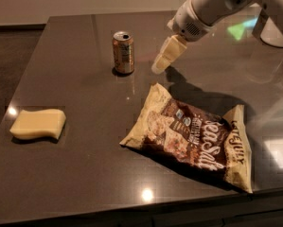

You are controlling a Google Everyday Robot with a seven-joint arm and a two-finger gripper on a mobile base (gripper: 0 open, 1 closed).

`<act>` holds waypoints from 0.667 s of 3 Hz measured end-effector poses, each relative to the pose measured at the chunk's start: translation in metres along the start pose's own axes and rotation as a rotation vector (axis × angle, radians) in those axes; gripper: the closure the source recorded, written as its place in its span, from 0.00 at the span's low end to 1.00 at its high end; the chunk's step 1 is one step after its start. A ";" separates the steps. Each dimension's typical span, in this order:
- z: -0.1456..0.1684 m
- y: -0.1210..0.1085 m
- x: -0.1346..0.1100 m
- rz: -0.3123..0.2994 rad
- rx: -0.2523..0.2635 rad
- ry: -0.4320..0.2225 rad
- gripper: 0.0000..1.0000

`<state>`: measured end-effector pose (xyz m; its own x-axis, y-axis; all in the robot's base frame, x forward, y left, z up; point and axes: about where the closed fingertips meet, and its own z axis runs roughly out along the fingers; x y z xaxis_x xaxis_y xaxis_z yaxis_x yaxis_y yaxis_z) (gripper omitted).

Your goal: Knock orange can over

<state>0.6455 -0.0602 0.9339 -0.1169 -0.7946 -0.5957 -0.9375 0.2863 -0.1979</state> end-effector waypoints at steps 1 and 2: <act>0.024 -0.010 -0.016 0.029 0.025 -0.048 0.00; 0.044 -0.022 -0.026 0.064 0.054 -0.077 0.00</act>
Offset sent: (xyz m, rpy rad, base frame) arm 0.0620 0.0521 -0.0201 0.1334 -0.0528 -0.1248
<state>0.6834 -0.0223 0.9192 -0.1486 -0.7310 -0.6661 -0.9096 0.3653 -0.1980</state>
